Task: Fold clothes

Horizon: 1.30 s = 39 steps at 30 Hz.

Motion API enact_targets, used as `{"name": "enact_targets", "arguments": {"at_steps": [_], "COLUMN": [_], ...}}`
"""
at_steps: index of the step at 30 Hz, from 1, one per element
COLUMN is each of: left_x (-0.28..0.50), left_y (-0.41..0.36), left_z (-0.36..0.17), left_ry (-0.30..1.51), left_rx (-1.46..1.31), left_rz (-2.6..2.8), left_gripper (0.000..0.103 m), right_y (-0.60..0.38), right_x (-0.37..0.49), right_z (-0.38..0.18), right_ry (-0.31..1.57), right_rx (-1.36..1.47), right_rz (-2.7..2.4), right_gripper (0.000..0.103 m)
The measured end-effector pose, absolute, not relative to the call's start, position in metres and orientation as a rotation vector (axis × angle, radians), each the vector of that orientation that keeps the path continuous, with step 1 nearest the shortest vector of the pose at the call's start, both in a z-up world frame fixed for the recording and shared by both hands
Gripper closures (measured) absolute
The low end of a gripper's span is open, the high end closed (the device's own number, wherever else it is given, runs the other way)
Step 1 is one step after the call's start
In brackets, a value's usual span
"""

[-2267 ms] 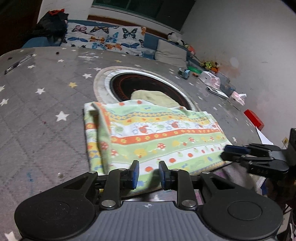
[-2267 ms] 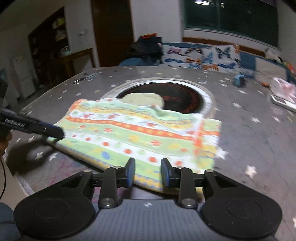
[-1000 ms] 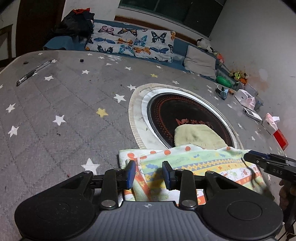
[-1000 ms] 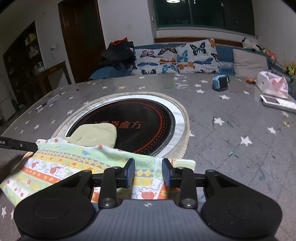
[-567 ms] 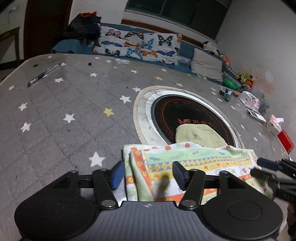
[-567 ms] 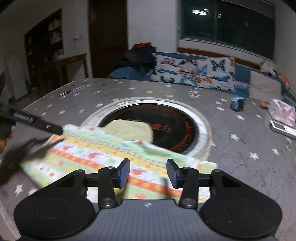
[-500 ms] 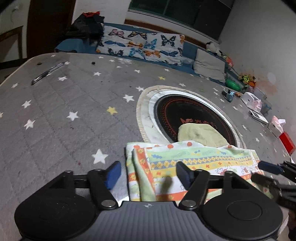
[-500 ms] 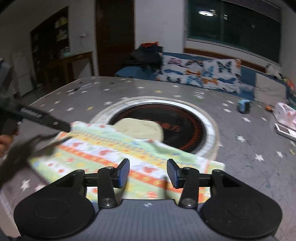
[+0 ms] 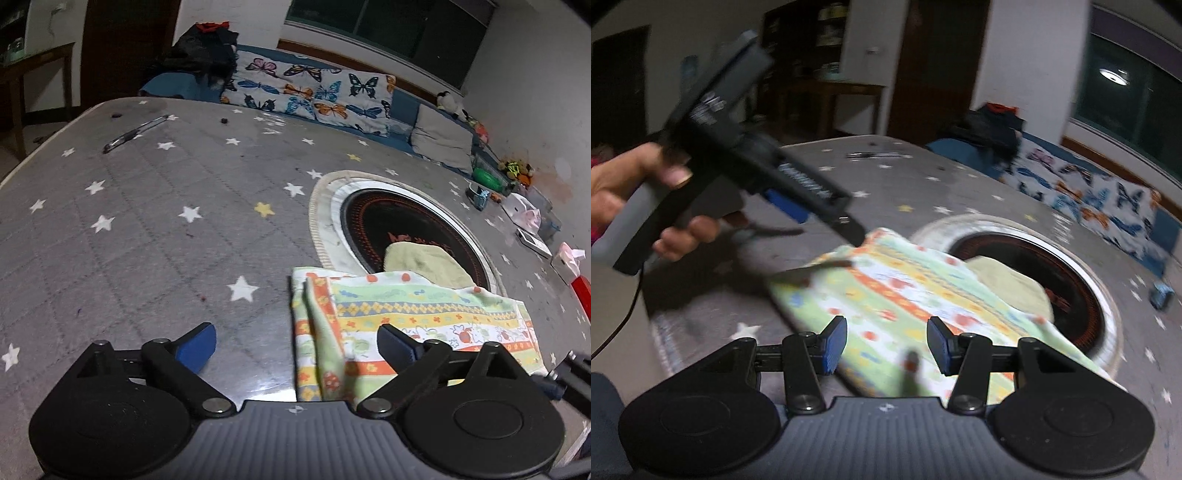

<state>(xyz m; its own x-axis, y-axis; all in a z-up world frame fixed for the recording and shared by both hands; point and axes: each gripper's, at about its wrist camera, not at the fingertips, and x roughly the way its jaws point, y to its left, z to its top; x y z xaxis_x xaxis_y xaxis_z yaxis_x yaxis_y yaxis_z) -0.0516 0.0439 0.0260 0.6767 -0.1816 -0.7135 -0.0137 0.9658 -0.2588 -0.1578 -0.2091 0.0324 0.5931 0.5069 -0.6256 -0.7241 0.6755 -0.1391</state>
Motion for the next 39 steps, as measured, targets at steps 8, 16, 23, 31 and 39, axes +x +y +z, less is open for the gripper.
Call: {"name": "enact_targets", "arguments": {"at_steps": [8, 16, 23, 31, 39], "left_x": [-0.055, -0.055, -0.051, -0.049, -0.043], "left_y": [0.054, 0.062, 0.062, 0.064, 0.06], "left_z": [0.027, 0.023, 0.017, 0.015, 0.012], "left_ry": [0.824, 0.848, 0.873, 0.876, 0.896], "left_rx": [-0.287, -0.43, -0.535, -0.692, -0.778], "left_rz": [-0.076, -0.117, -0.13, -0.114, -0.106], "left_gripper": [0.003, 0.0, 0.0, 0.0, 0.002], "right_y": [-0.164, -0.132, -0.128, -0.152, -0.176], "right_x": [-0.175, -0.172, -0.165, -0.149, -0.144], "right_z": [0.028, 0.016, 0.009, 0.031, 0.054], "right_ry": [0.566, 0.581, 0.603, 0.628, 0.603], "right_rx": [-0.517, -0.587, -0.579, -0.362, -0.21], "right_rz": [0.862, 0.911, 0.874, 0.876, 0.861], "right_gripper": [0.057, 0.059, 0.081, 0.092, 0.093]}}
